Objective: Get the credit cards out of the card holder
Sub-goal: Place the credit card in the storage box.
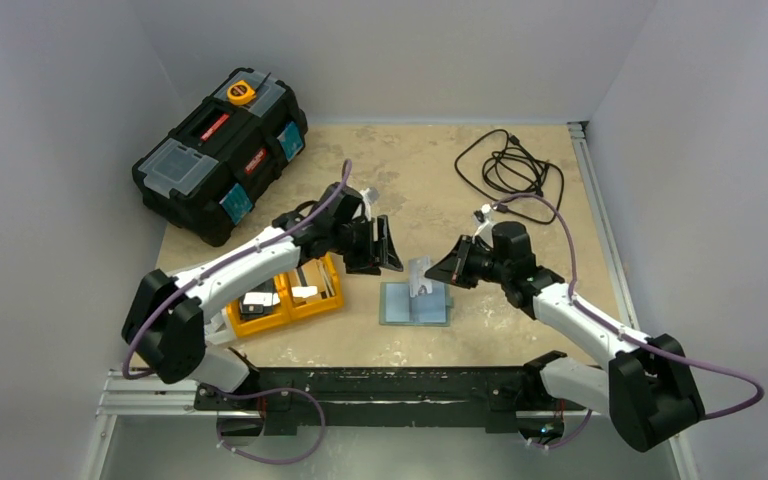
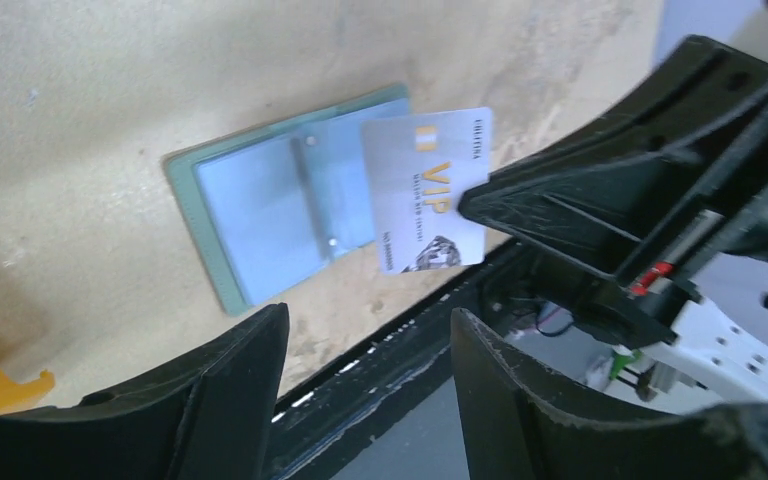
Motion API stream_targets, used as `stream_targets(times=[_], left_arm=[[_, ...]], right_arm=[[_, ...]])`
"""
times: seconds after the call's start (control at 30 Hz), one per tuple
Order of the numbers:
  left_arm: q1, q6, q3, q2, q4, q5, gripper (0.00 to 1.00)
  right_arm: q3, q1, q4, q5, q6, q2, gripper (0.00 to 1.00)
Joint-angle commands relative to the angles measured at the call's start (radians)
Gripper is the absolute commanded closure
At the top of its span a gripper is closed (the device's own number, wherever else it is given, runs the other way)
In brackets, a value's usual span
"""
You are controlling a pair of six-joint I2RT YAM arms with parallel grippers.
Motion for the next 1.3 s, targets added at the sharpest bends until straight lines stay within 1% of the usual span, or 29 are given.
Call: stream_targets(times=[0.0, 0.13, 0.23, 0.33, 0.47, 0.57, 0.63, 0.8, 0.87, 0.9, 0.93, 0.97, 1.0, 1.03, 1.07, 1.1, 1.13, 1.23, 1.27], left_arm=[[0.04, -0.011, -0.056, -0.077, 0.125, 0.167, 0.4], [0.075, -0.04, -0.094, -0.116, 0.18, 0.237, 0.4], [0.091, -0.048, -0.113, -0.137, 0.201, 0.267, 0.4], [0.095, -0.071, -0.134, -0.142, 0.259, 0.314, 0.41], [0.097, -0.123, -0.158, -0.14, 0.346, 0.364, 0.45], [0.096, -0.153, -0.17, -0.129, 0.401, 0.396, 0.5], [0.096, -0.179, -0.184, -0.124, 0.458, 0.417, 0.56], [0.096, -0.23, -0.199, -0.11, 0.544, 0.449, 0.75], [0.097, -0.235, -0.199, -0.105, 0.549, 0.454, 0.86], [0.096, -0.236, -0.201, -0.104, 0.549, 0.453, 0.94], [0.097, -0.239, -0.202, -0.103, 0.549, 0.451, 1.0], [0.096, -0.24, -0.204, -0.105, 0.546, 0.449, 1.0], [0.096, -0.24, -0.205, -0.108, 0.541, 0.444, 1.0], [0.095, -0.238, -0.206, -0.113, 0.528, 0.43, 1.0], [0.095, -0.228, -0.203, -0.122, 0.512, 0.409, 1.0], [0.097, -0.209, -0.196, -0.132, 0.432, 0.383, 1.0], [0.096, -0.186, -0.183, -0.144, 0.388, 0.344, 1.0], [0.096, -0.104, -0.133, -0.187, 0.145, 0.203, 1.0], [0.097, -0.081, -0.121, -0.204, 0.08, 0.152, 1.0]], right_arm=[[0.058, -0.004, 0.11, -0.137, 0.081, 0.0, 1.0], [0.048, -0.004, 0.222, -0.209, 0.167, 0.011, 1.0], [0.044, -0.004, 0.278, -0.238, 0.219, 0.015, 1.0], [0.024, -0.003, 0.358, -0.267, 0.276, 0.022, 1.0], [0.012, -0.003, 0.428, -0.296, 0.32, 0.038, 1.0], [0.012, 0.0, 0.438, -0.303, 0.33, 0.039, 1.0], [0.01, 0.002, 0.439, -0.308, 0.329, 0.04, 1.0], [0.002, 0.006, 0.439, -0.306, 0.326, 0.041, 1.0], [0.001, 0.008, 0.434, -0.305, 0.322, 0.039, 1.0], [0.003, 0.008, 0.426, -0.303, 0.316, 0.04, 1.0], [0.006, 0.008, 0.413, -0.299, 0.306, 0.038, 1.0], [0.01, 0.01, 0.393, -0.29, 0.294, 0.035, 0.98], [0.017, 0.01, 0.37, -0.282, 0.279, 0.033, 0.93], [0.023, 0.01, 0.345, -0.271, 0.263, 0.028, 0.86], [0.029, 0.009, 0.316, -0.256, 0.24, 0.023, 0.77], [0.041, 0.009, 0.285, -0.236, 0.219, 0.018, 0.68], [0.053, 0.009, 0.244, -0.215, 0.198, 0.013, 0.58], [0.097, 0.01, 0.122, -0.146, 0.12, 0.006, 0.28], [0.112, 0.01, 0.089, -0.127, 0.097, 0.007, 0.2]])
